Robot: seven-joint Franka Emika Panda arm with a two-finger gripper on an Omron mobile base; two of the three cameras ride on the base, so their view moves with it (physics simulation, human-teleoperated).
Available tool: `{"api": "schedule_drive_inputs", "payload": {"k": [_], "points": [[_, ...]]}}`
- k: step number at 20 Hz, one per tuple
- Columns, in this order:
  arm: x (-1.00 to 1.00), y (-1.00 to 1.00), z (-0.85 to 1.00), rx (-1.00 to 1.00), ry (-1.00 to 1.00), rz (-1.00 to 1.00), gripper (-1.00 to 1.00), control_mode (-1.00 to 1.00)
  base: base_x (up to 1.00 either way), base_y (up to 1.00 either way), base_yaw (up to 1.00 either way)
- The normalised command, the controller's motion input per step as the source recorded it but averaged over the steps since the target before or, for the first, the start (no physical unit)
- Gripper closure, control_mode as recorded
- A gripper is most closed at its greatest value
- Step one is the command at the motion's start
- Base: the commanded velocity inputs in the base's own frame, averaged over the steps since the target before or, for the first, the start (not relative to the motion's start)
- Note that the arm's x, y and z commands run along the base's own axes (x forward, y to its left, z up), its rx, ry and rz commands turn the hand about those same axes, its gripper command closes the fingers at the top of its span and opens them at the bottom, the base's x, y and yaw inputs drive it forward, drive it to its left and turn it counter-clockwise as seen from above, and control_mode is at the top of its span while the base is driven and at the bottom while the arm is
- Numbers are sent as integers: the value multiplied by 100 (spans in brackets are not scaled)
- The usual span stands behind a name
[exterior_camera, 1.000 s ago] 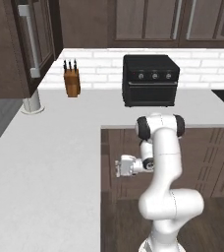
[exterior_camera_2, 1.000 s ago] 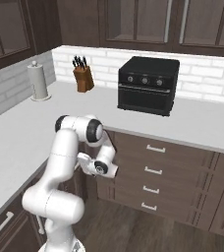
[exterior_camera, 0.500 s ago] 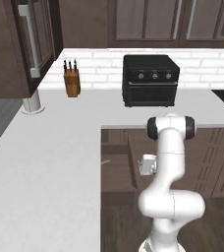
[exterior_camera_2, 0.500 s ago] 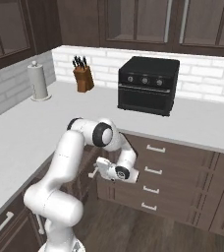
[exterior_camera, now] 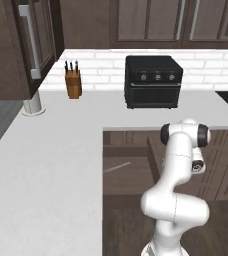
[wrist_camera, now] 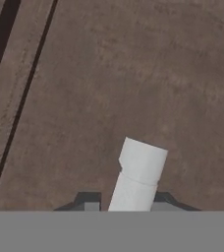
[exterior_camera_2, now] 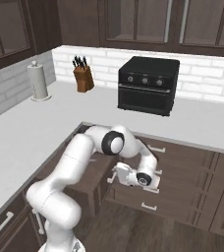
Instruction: Take a straw from the drawer in front and place it inside the glass cup on the dining counter.
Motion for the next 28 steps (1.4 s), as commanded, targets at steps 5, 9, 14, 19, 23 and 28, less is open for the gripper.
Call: {"api": "schedule_drive_inputs", "payload": {"k": [5,9,14,19,23,28], "points": [[-9,-55,0,-3,0,0,-100,-100,0,0,0],[-21,-28,0,-17,0,0,-100,-100,0,0,0],[-52,-14,42,-20,-6,0,-100,-100,0,0,0],[-86,4,99,-24,-27,-2,-100,-100,0,0,0],[-72,31,100,-26,-27,-6,-100,-100,0,0,0],[-40,45,100,-28,-17,-9,-100,-100,0,0,0]]}}
